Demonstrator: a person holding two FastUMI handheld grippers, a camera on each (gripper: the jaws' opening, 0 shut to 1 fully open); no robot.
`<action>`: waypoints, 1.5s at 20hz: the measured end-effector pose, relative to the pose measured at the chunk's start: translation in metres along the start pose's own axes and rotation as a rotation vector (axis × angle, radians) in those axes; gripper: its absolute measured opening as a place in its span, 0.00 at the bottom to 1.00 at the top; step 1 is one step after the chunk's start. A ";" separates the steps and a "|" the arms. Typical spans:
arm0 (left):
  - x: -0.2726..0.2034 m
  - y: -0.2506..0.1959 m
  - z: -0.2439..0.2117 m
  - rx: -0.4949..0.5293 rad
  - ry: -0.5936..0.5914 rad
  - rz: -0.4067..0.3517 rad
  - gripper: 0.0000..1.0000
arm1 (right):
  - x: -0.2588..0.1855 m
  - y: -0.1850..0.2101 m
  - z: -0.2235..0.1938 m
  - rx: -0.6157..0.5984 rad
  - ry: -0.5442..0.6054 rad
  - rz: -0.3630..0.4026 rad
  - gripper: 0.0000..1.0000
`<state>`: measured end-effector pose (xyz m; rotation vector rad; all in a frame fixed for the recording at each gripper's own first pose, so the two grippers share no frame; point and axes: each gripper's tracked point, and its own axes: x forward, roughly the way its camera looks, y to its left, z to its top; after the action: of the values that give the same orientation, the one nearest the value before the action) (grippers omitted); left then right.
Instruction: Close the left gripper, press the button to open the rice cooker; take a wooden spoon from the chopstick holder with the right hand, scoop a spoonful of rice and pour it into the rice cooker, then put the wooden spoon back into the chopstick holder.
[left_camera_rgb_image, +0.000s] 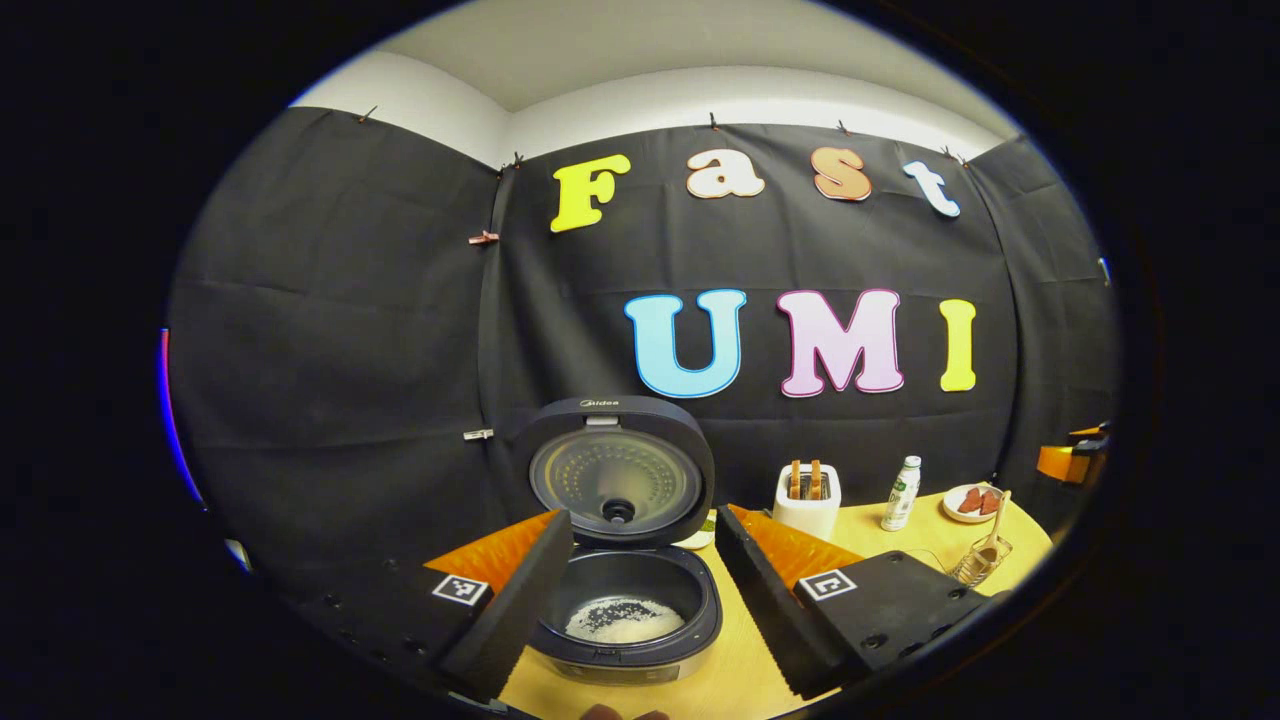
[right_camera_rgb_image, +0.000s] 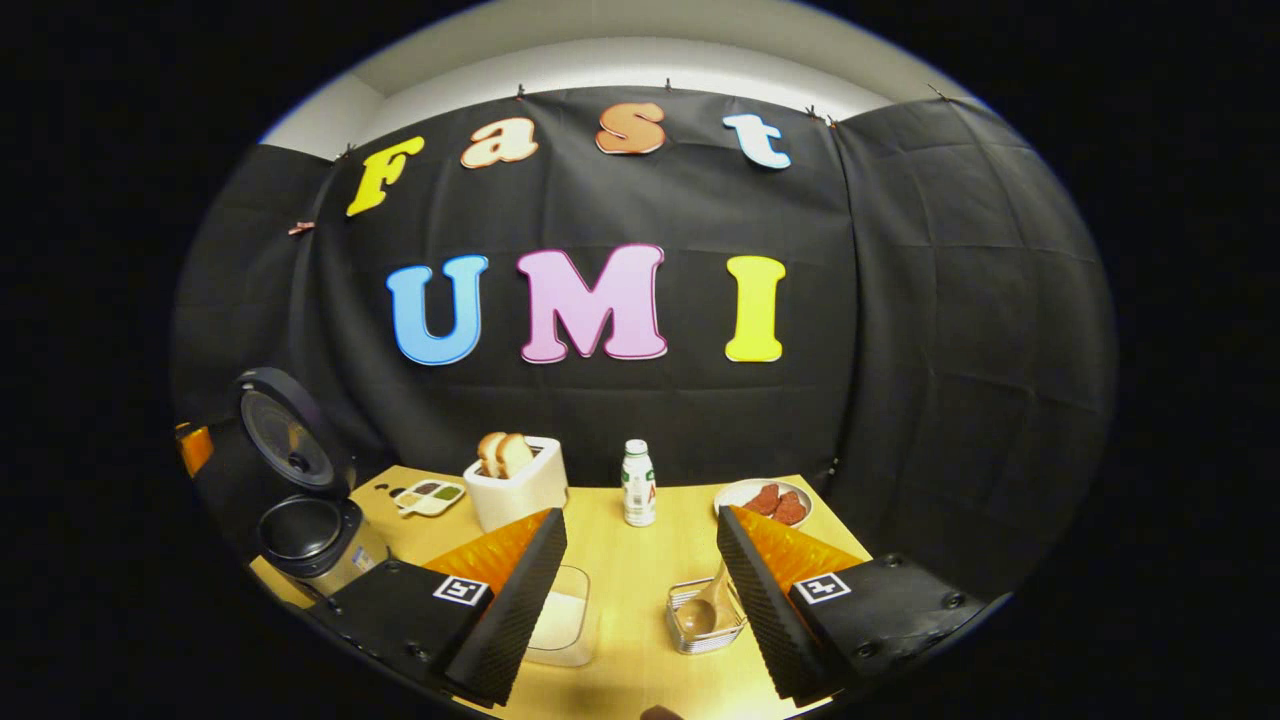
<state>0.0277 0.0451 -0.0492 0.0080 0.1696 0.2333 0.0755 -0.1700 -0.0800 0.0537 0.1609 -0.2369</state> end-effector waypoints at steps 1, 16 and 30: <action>-0.001 -0.001 0.000 0.006 0.000 0.008 0.97 | 0.011 -0.009 -0.008 0.004 0.019 -0.009 0.94; -0.032 -0.009 0.011 -0.028 0.006 0.112 0.97 | 0.139 -0.080 -0.129 0.117 0.273 -0.070 0.76; -0.040 -0.010 0.004 -0.035 0.034 0.133 0.97 | 0.170 -0.075 -0.155 0.142 0.351 -0.043 0.20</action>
<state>-0.0073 0.0260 -0.0388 -0.0197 0.1993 0.3692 0.1970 -0.2702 -0.2632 0.2336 0.4947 -0.2806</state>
